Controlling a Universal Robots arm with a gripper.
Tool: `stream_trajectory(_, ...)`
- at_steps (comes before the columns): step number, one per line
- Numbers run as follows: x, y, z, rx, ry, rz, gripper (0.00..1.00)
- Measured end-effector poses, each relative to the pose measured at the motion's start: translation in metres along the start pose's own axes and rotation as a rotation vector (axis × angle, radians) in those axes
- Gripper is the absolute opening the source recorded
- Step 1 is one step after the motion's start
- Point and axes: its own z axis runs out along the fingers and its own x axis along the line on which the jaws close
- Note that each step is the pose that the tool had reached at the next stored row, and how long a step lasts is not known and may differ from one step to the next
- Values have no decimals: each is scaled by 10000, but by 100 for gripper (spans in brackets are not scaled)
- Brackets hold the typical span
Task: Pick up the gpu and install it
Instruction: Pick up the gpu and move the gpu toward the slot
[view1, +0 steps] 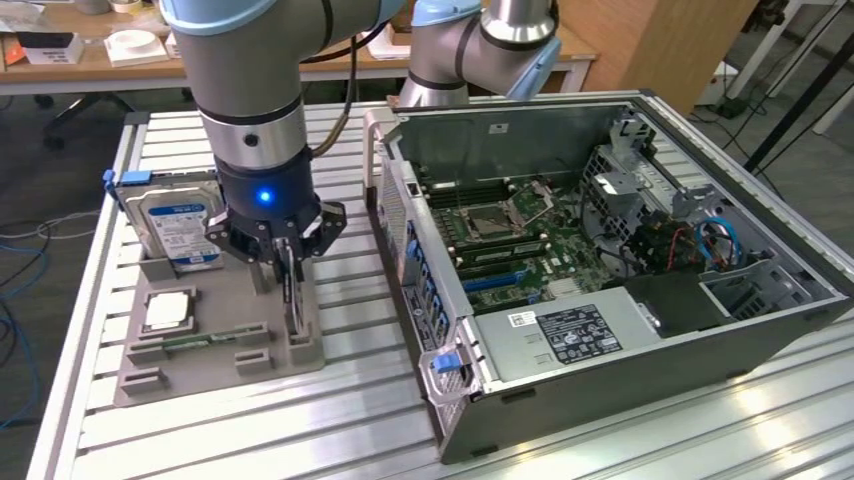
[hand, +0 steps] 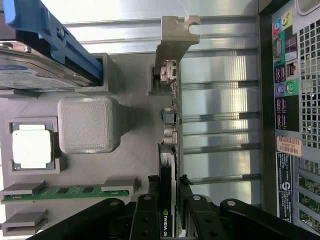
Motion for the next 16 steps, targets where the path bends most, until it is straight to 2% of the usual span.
stream_trajectory(8,-2,2,-70,-1,-2,0,26)
stream_trajectory(16,-5,7,-239,0,0,0,26)
